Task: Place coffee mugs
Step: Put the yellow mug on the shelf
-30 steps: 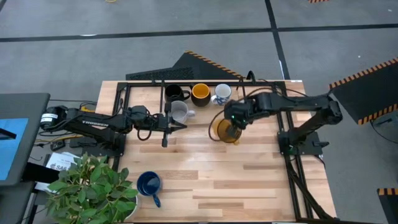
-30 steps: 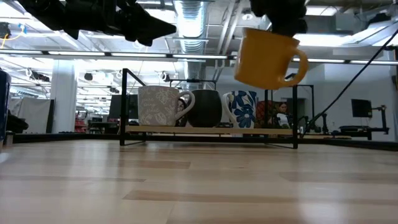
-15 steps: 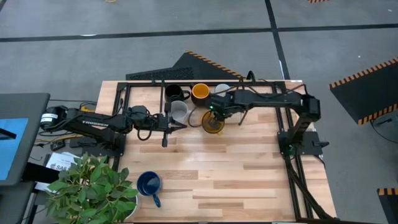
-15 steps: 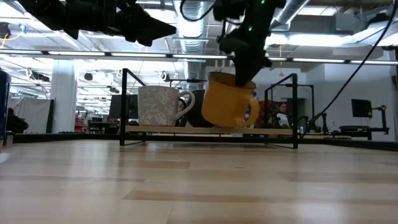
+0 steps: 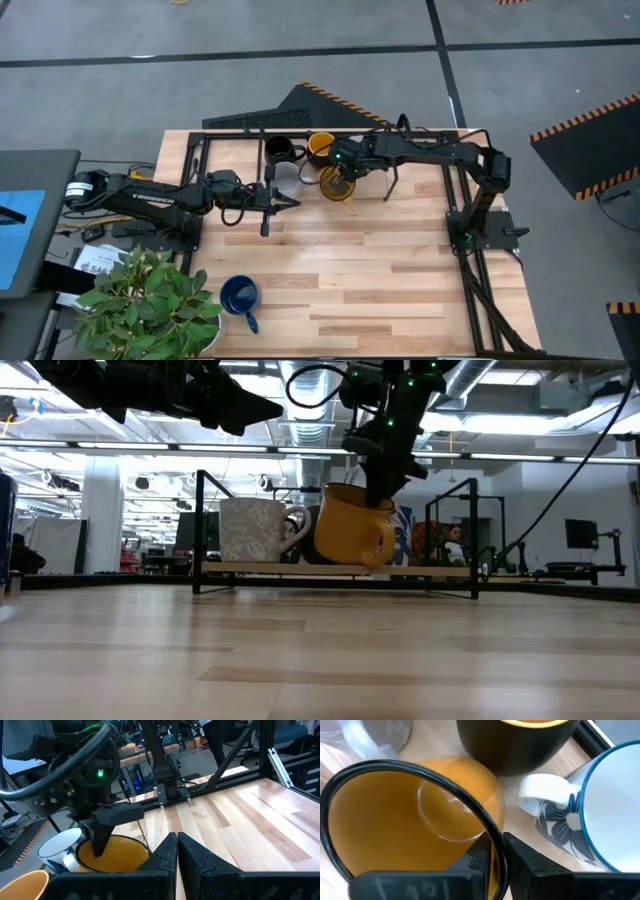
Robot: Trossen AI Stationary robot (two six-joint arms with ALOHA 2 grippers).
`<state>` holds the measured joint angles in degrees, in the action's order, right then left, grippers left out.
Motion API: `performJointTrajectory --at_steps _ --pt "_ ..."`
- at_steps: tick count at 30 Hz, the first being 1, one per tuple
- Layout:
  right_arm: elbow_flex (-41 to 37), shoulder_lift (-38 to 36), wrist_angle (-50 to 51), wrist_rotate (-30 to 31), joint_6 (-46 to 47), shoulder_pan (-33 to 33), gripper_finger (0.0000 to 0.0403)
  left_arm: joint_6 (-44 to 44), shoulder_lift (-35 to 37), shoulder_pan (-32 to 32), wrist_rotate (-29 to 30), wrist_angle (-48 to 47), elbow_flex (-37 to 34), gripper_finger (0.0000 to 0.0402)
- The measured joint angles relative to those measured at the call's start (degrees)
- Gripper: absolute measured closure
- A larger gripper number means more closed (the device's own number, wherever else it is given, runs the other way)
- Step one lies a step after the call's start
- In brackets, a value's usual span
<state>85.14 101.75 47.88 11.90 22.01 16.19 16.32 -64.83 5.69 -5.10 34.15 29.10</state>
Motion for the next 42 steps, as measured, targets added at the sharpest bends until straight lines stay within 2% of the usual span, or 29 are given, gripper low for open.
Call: performJointTrajectory --at_steps 13,16,24,27,42 --pt "0.1 0.3 0.3 -1.4 -0.1 -0.4 0.0305 0.0 0.0 0.0 0.0 -0.1 0.0 0.0401" --pt "0.0 0.3 0.0 -1.4 -1.1 -0.7 0.0279 0.0 0.0 0.0 0.0 -0.1 0.0 0.0401" --pt "0.0 0.1 -0.5 -1.5 -2.6 -1.2 0.0181 0.0 0.0 0.0 0.0 -0.1 0.0 0.0401" --pt "0.0 0.1 -0.5 -1.4 -3.4 -1.1 0.0157 0.0 0.0 0.0 0.0 -0.1 0.0 0.0401" --pt "8.5 0.0 7.6 -1.4 -8.4 -1.9 0.0148 0.0 0.0 0.0 0.0 -0.2 0.0 0.0401"
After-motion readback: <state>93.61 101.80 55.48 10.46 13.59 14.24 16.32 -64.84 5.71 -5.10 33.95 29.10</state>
